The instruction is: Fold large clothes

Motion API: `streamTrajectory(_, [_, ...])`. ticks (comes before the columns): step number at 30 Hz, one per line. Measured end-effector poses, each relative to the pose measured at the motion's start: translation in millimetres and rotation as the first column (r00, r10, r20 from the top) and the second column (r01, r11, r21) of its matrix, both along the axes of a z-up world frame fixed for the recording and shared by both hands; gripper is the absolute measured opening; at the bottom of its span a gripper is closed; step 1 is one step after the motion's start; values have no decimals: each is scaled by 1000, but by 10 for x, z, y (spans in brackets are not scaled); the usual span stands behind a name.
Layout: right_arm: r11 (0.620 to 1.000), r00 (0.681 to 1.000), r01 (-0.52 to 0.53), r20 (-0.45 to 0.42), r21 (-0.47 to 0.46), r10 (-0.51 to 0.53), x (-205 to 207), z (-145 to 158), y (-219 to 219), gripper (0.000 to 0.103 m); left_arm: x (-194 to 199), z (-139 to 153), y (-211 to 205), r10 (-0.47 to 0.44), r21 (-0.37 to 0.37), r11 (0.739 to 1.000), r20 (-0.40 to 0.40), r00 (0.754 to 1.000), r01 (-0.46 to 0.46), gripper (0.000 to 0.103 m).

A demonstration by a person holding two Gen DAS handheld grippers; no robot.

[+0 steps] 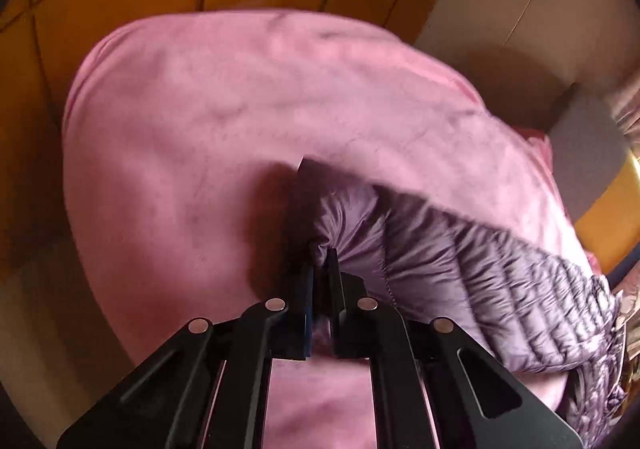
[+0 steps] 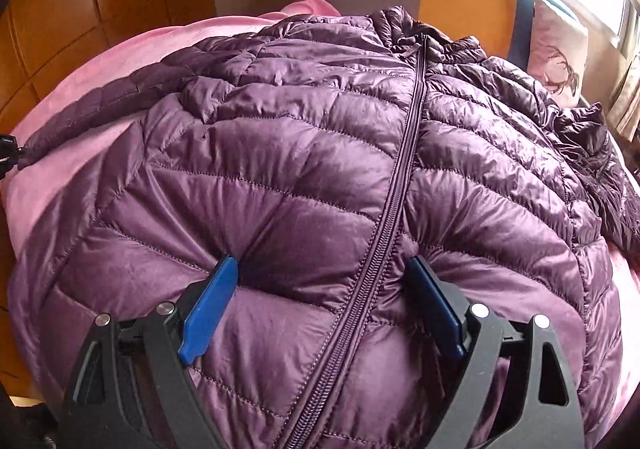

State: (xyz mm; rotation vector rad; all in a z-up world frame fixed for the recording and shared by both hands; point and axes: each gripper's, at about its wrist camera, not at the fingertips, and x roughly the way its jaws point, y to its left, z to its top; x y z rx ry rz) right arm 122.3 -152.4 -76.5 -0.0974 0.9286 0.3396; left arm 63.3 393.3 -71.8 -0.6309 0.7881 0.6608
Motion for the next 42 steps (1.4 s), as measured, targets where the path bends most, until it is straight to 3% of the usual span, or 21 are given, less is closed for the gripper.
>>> streamTrajectory(2, [1000, 1000, 5, -8, 23, -5, 29, -14, -37, 89, 0, 26, -58, 7, 24, 1000, -18, 1000, -6, 8])
streamTrajectory(3, [1000, 1000, 6, -6, 24, -5, 30, -10, -48, 90, -20, 68, -94, 20, 44, 999, -24, 1000, -19, 20])
streamTrajectory(4, [1000, 1000, 6, -4, 24, -6, 5, 12, -86, 90, -34, 159, -157, 45, 82, 996, -30, 999, -43, 49])
streamTrajectory(6, [1000, 1000, 4, -5, 27, -4, 19, 14, -92, 90, -121, 336, -270, 71, 131, 988, 38, 997, -76, 85])
streamTrajectory(9, [998, 999, -17, -40, 64, 19, 21, 132, -178, 90, -143, 620, -647, -8, 180, 983, 137, 991, -17, 86])
streamTrajectory(12, [974, 997, 56, -70, 221, -42, 50, 327, -609, 81, 68, 726, -1197, -211, 158, 970, 172, 962, 184, 86])
streamTrajectory(15, [912, 973, 231, -82, 339, -216, 111, 464, -1319, 78, 325, 730, -1954, -436, 181, 895, 170, 884, 407, 86])
streamTrajectory(16, [881, 954, 298, -94, 367, -284, 124, 484, -1612, 77, 424, 712, -2318, -534, 195, 842, 169, 828, 503, 86])
streamTrajectory(18, [799, 886, 458, -125, 389, -447, 137, 477, -2271, 72, 504, 669, -2757, -623, 226, 779, 167, 765, 585, 86])
streamTrajectory(19, [748, 833, 545, -144, 378, -534, 129, 458, -2602, 70, 572, 627, -3069, -682, 239, 728, 147, 717, 643, 86])
streamTrajectory(21, [604, 668, 736, -177, 306, -723, 29, 392, -3305, 71, 662, 546, -3450, -743, 258, 663, 111, 660, 703, 86])
streamTrajectory(23, [471, 527, 837, -179, 277, -831, -136, 325, -3836, 74, 754, 440, -3818, -799, 256, 595, 84, 596, 762, 86])
streamTrajectory(25, [359, 407, 899, -173, 252, -897, -291, 224, -4323, 81, 792, 343, -3998, -819, 245, 567, 66, 570, 786, 86])
streamTrajectory(26, [330, 377, 911, -177, 247, -909, -329, 180, -4491, 82, 811, 288, -4083, -828, 231, 555, 55, 559, 799, 86])
streamTrajectory(28, [294, 344, 924, -192, 246, -919, -325, 103, -4795, 83, 858, 153, -4151, -831, 200, 550, 30, 556, 811, 86])
streamTrajectory(31, [280, 309, 935, -115, 216, -944, -205, 162, -5067, 88, 917, -26, -4164, -822, 159, 562, -8, 570, 812, 86])
streamTrajectory(34, [301, 321, 932, -70, 203, -945, 37, 251, -5300, 90, 944, -151, -4089, -803, 107, 593, 8, 596, 798, 86])
streamTrajectory(35, [325, 345, 923, -71, 205, -936, 134, 299, -5366, 85, 947, -167, -4085, -801, 106, 596, 11, 598, 796, 86])
streamTrajectory(37, [358, 377, 918, -90, 171, -922, 293, 397, -5470, 23, 969, -191, -4120, -802, 117, 592, -10, 597, 798, 87])
streamTrajectory(39, [357, 377, 915, -84, 188, -922, 351, 524, -5599, 11, 991, -213, -4169, -806, 130, 582, -33, 591, 802, 90])
streamTrajectory(42, [305, 323, 933, -68, 189, -944, 360, 688, -5906, 5, 1008, -233, -4216, -806, 136, 580, -51, 590, 803, 91])
